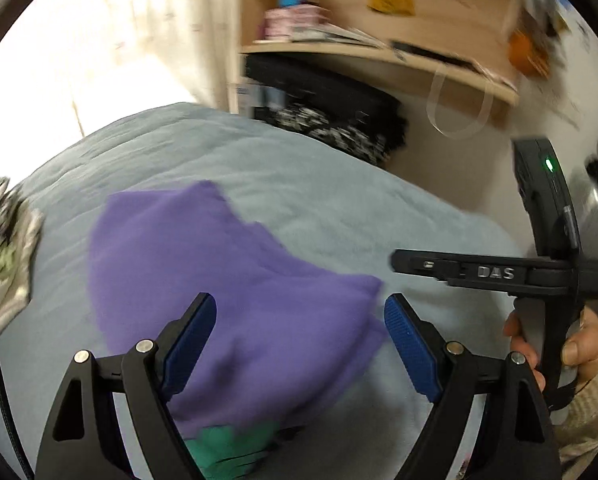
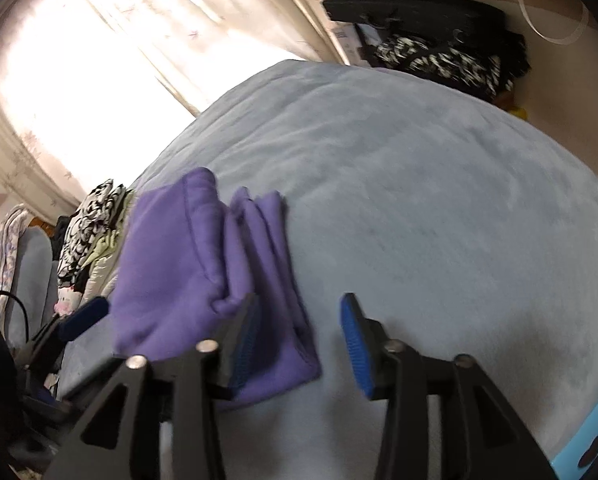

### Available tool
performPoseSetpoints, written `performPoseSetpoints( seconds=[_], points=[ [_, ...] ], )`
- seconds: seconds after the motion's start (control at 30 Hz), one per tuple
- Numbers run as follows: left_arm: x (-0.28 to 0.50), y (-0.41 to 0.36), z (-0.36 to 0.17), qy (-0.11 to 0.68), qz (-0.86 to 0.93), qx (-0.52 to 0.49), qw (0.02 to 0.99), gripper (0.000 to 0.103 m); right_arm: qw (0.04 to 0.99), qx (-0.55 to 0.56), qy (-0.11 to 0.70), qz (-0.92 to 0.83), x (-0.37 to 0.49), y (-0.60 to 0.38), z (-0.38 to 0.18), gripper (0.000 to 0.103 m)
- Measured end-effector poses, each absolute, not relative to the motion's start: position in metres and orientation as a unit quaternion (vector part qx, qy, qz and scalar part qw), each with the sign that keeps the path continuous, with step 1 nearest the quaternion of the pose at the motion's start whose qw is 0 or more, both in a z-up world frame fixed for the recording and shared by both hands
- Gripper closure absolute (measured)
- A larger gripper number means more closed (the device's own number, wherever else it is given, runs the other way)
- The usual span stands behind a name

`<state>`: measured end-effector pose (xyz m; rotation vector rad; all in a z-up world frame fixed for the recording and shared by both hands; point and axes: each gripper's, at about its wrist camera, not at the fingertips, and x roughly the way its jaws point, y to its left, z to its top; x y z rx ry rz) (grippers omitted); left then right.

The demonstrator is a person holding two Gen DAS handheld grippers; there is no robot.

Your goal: Fold large clothes

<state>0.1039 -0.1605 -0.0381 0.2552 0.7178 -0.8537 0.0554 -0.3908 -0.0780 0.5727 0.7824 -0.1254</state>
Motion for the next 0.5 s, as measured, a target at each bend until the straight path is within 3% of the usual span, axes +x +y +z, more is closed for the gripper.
performPoseSetpoints(
  seconds=[0.13, 0.5],
  points=[
    [0.152, -0.122, -0.045, 0.381, -0.327, 0.080, 0.861, 0.018, 0.888, 0.270, 0.372, -0.018, 0.086, -0.385, -0.062, 0.042],
    [0.260, -0.047, -0.117, 0.508, -0.273, -0.133, 0.806, 0.020, 0.843, 0.313, 0.427, 0.097, 0.219, -0.388, -0.083, 0.039]
  ],
)
